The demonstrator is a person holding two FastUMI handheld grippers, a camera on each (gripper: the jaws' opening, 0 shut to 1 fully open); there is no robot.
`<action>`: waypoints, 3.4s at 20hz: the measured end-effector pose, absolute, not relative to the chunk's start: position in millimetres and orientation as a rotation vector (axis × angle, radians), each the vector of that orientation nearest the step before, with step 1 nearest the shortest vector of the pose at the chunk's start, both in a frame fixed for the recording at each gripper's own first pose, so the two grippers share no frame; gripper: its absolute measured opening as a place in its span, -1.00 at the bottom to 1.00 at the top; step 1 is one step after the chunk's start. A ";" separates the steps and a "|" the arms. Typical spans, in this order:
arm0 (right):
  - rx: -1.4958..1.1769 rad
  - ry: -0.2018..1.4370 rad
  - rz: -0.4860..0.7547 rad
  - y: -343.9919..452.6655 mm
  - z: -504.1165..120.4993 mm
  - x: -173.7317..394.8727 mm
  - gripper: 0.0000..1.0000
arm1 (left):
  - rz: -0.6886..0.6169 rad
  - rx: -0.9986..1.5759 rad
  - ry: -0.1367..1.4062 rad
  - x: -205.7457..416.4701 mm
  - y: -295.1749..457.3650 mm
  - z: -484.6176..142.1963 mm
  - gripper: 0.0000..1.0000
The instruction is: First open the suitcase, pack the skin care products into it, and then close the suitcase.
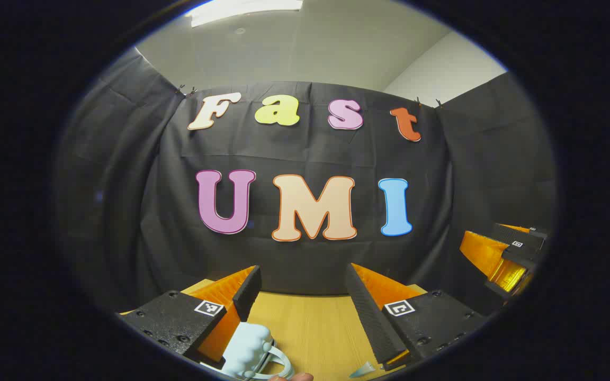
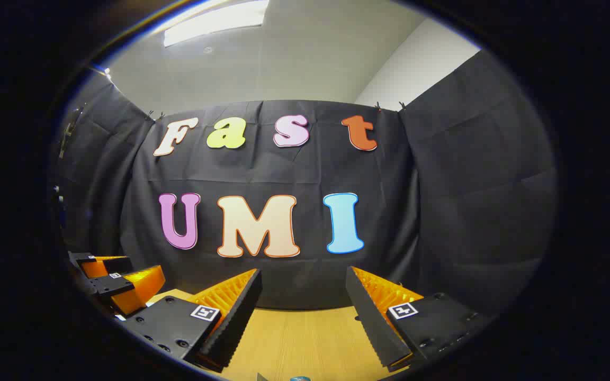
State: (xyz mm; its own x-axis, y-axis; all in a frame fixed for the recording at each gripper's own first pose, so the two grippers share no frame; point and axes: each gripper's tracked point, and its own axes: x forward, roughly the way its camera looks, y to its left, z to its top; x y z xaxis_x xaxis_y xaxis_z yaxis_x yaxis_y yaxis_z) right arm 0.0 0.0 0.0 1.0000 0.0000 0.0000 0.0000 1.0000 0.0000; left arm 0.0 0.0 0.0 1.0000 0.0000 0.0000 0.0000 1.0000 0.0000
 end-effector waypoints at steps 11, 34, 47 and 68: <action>-0.026 0.055 0.003 -10.6 -21.1 -0.4 0.99 | 0.089 0.033 0.231 -3.0 26.7 -102.5 0.88; -0.144 0.228 -0.077 -71.5 -83.5 -11.3 0.99 | 0.040 0.106 0.942 -33.2 25.4 -354.1 0.52; -0.135 0.194 0.111 -67.5 -95.2 -14.0 0.97 | 0.015 0.179 0.960 -28.8 27.4 -332.2 -0.96; -0.107 0.018 0.123 78.9 -40.7 -17.7 0.98 | -0.133 -0.156 0.752 -1.8 125.0 -137.9 -0.98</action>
State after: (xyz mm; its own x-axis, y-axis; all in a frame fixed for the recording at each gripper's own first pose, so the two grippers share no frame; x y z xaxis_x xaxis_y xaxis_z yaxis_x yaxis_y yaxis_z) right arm -17.7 78.9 -40.7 0.9922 0.1218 -0.0249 -0.1237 0.9867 -0.1049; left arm -1.8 125.0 -137.9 0.7228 -0.1754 -0.6684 0.0639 0.9801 -0.1881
